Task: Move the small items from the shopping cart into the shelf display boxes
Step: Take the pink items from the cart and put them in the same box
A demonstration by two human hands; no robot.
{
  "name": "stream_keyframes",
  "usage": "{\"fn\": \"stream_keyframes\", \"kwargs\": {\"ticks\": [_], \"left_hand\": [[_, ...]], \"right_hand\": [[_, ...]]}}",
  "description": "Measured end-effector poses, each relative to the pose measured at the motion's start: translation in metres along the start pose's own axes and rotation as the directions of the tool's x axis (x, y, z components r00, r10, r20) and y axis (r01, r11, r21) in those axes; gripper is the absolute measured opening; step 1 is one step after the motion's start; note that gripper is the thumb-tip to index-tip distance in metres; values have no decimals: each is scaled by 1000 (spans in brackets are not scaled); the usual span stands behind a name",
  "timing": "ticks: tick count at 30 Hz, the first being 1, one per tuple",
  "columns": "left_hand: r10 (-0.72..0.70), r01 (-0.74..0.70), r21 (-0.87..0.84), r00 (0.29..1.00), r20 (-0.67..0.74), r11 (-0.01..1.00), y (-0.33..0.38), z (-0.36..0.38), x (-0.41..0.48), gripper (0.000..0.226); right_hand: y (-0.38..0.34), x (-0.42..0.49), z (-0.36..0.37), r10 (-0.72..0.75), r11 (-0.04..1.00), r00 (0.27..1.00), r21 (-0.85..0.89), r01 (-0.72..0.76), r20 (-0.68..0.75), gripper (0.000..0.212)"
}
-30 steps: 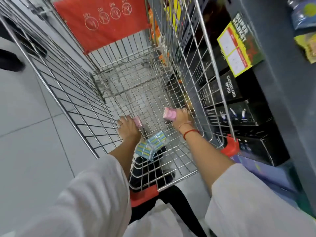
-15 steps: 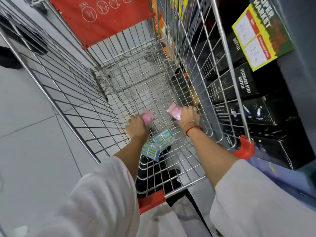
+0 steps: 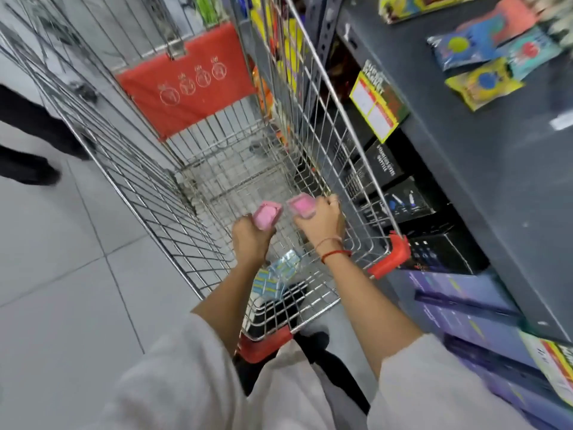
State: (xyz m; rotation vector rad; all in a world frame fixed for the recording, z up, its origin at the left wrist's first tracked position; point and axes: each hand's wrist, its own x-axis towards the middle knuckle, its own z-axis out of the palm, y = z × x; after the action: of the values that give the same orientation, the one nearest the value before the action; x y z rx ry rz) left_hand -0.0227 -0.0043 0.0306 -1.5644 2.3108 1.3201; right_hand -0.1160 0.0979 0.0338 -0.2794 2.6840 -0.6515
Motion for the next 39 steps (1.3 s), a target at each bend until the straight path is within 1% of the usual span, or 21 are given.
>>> {"fn": "stream_keyframes", "kwargs": {"ticks": [2,4,7,11,14,15,17,19,21,23,24,25,26,27,29,30,32,34,36,38,39], "left_hand": [[88,-91,-50,995,-56,995,10,-10,-10,42],[212,-223,-77,969,-128,972,26,-24,-24,38],[321,-352,-114,920,-224,929,58,-45,-49,41],[386,-445,-125,862,-329,887,96,-60,-70,52],[450,-518,-126,820,-353,846,131,-64,-85,56],[487,-563,-135,793,-365,815,144,-64,-93,56],[556,-649,-169,736,-386,742,172,-59,-112,53],[607,-706,-203,694,-386,678,199,-51,-134,51],[670,-746,-220,663,-334,629,223,-40,-155,47],[747,-783,-212,621,-236,585,248,-22,-181,47],[769,-790,-213,610,-191,575,258,-15,-192,48],[787,-798,-222,596,-158,560,266,-7,-203,47],[809,-810,-239,574,-129,536,274,2,-214,43],[832,-823,-251,546,-102,510,280,11,-225,37],[868,-848,-231,495,-26,477,291,31,-242,30],[876,-855,-210,482,14,473,295,40,-249,31],[885,-866,-183,456,92,465,306,60,-261,34],[886,-881,-136,429,177,453,315,79,-271,34],[892,-901,-113,383,240,418,325,97,-280,31],[891,-913,-103,354,284,395,333,114,-284,33],[893,-929,-51,334,301,365,336,122,-285,36]], "right_hand": [[-11,-12,-20,-35,994,996,99,43,-82,46],[-23,-29,-47,-84,982,975,148,116,-204,50],[-40,-48,-90,-128,957,908,190,219,-400,47],[-56,-67,-140,-142,924,817,221,312,-559,47],[-53,-79,-180,-140,889,707,226,398,-694,48],[-49,-84,-195,-129,884,661,216,414,-739,49],[-36,-90,-224,-101,892,571,179,414,-815,49],[-17,-98,-250,-48,911,509,171,376,-860,48],[5,-106,-272,19,931,454,181,316,-891,47],[34,-115,-293,82,941,396,202,270,-915,47],[46,-118,-301,111,944,390,220,247,-914,46],[58,-122,-309,141,946,401,243,216,-905,45],[70,-127,-317,171,947,413,265,180,-894,44],[81,-131,-322,195,949,410,277,151,-891,44],[102,-137,-333,250,943,363,311,121,-898,45],[112,-140,-337,299,929,343,354,109,-890,47],[131,-146,-345,391,902,325,428,49,-861,52],[150,-147,-348,439,889,316,458,-16,-841,54],[164,-145,-349,477,875,322,478,-83,-818,51],[173,-141,-348,517,855,336,495,-156,-787,51],[177,-138,-347,541,841,343,509,-186,-768,53]]}}
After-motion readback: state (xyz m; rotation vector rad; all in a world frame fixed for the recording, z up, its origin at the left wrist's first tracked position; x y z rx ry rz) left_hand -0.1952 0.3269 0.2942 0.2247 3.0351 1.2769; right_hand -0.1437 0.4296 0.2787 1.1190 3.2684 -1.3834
